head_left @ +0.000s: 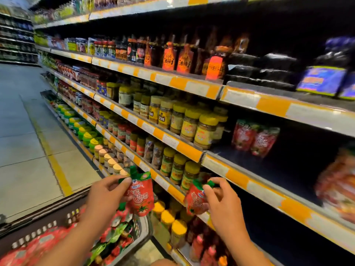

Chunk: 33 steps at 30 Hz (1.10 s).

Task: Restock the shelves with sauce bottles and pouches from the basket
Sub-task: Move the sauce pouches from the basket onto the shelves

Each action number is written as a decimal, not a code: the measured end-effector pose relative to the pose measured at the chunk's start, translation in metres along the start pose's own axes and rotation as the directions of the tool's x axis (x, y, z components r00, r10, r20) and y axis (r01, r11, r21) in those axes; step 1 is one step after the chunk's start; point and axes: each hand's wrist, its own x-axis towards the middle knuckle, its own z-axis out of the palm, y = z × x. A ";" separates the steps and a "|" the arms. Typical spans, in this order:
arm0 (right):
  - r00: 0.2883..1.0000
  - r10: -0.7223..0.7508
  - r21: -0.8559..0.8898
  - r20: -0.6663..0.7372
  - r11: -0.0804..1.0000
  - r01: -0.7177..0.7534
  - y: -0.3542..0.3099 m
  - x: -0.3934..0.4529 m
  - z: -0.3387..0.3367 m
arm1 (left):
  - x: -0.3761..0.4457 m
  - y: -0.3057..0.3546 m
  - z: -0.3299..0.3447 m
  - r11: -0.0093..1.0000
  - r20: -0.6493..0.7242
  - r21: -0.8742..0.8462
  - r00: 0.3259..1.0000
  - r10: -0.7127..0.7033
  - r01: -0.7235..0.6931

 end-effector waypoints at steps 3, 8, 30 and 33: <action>0.998 -0.021 0.041 -0.053 0.999 0.023 -0.008 -0.001 -0.042 | -0.004 0.023 0.046 0.999 0.103 -0.015 0.994 0.045 -0.044; 0.981 -0.119 -0.026 -0.152 0.993 0.116 -0.032 0.004 -0.102 | 0.001 0.066 0.126 0.995 0.234 -0.051 0.967 0.099 -0.090; 0.836 0.317 0.476 -0.448 0.876 -0.076 0.010 0.124 -0.191 | 0.049 0.114 0.319 0.997 0.330 -0.062 0.942 0.060 -0.042; 0.828 0.295 0.406 -0.476 0.909 -0.091 0.022 0.139 -0.184 | 0.056 0.109 0.335 0.995 0.343 0.012 0.935 0.086 -0.096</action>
